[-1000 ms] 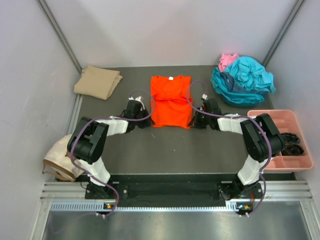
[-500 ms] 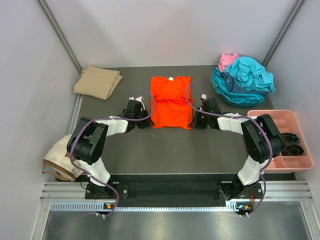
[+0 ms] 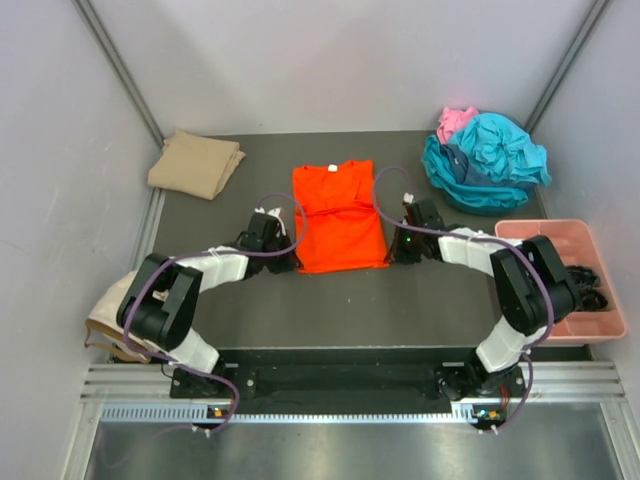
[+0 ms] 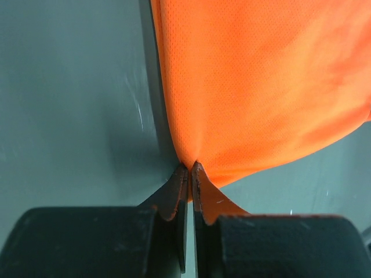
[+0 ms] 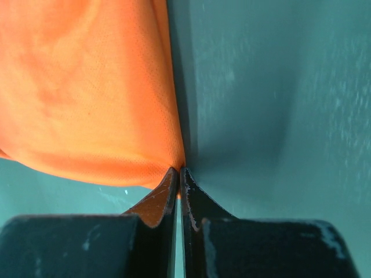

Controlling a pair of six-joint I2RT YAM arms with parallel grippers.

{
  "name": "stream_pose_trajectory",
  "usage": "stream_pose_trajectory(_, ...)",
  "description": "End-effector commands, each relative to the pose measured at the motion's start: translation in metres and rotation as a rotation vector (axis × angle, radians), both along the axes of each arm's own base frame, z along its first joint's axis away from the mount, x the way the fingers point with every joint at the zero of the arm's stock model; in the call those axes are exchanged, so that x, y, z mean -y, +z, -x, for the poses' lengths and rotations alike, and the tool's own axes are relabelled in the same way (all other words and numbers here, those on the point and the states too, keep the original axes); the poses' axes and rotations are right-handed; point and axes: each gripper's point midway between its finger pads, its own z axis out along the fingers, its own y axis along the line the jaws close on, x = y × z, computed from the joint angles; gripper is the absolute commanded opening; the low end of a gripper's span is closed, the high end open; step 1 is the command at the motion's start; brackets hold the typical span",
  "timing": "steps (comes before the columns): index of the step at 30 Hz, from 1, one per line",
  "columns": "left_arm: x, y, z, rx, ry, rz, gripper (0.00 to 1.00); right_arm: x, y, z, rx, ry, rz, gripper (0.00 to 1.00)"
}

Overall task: Fold and stack the t-shirts
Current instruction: Grab one side of the 2/3 rectangular tshirt with both arms, then fold the long partially folded tshirt into a neat square

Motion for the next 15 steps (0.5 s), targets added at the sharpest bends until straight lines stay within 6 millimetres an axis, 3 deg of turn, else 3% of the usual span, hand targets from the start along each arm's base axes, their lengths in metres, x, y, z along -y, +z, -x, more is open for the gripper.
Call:
stream_pose_trajectory(1, -0.013, -0.005, 0.029, -0.054, 0.002, -0.037, 0.05, 0.017, -0.003, 0.026, -0.045, 0.019, 0.079, 0.0)
stream_pose_trajectory(9, -0.014, -0.005, 0.052, -0.086, 0.014, -0.026, 0.06, 0.026, 0.006, 0.052, -0.055, 0.032, 0.073, 0.0)
stream_pose_trajectory(15, -0.015, 0.02, 0.06, -0.045, 0.024, -0.01, 0.07, 0.03, 0.024, 0.066, -0.039, 0.041, 0.057, 0.0)
